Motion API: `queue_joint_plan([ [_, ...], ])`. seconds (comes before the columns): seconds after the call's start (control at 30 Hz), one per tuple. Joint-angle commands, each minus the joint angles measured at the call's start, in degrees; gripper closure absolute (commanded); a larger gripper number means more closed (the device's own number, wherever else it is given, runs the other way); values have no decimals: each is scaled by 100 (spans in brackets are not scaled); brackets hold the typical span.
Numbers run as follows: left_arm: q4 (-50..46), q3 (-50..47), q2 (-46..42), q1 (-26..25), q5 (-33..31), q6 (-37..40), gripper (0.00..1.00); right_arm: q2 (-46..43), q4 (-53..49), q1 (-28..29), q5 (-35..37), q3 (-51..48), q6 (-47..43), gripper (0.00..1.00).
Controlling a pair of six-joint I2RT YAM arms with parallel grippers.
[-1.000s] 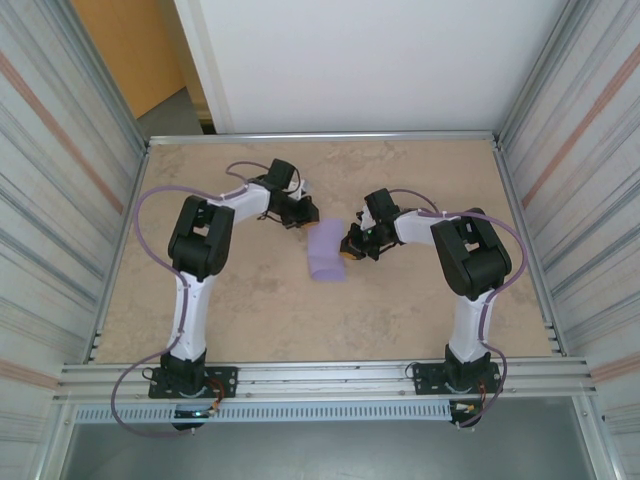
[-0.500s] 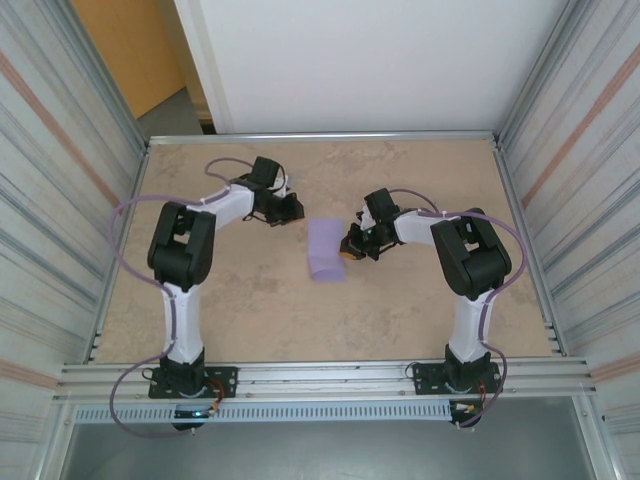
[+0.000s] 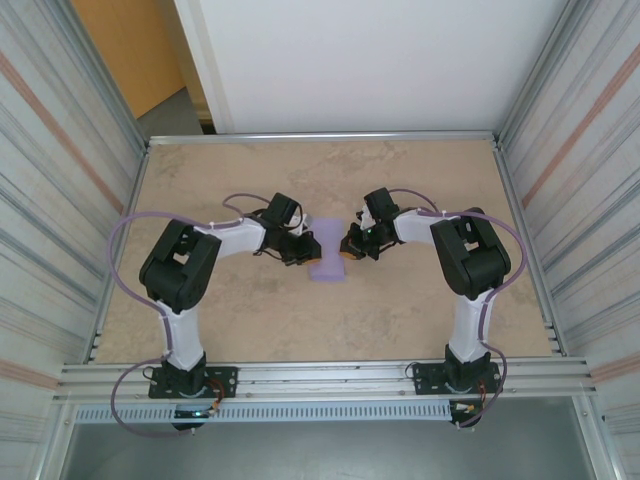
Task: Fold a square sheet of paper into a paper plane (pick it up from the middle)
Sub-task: First fold the square sheet of paper in half at the center of the table.
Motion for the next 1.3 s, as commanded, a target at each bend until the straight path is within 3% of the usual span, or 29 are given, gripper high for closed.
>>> queue_joint_plan([
  [0.0, 54, -22, 71, 56, 74, -107, 86, 738, -1047, -34, 1493, -373, -169, 97],
  [0.37, 45, -784, -22, 423, -78, -66, 86, 834, -1087, -28, 1627, -368, -171, 97],
  [0.53, -183, -953, -552, 648, -116, 72, 86, 810, -1095, -32, 1631, -368, -175, 97],
  [0.7, -3, -844, -959, 502, 128, -96, 85, 806, -1097, -31, 1602, -357, -171, 97],
  [0.97, 388, -449, -295, -54, 361, -440, 86, 837, -1082, -25, 1571, -316, -156, 97],
  [1.27, 548, -1039, -115, 183, 334, -446, 86, 854, -1097, -36, 1572, -297, -180, 97],
])
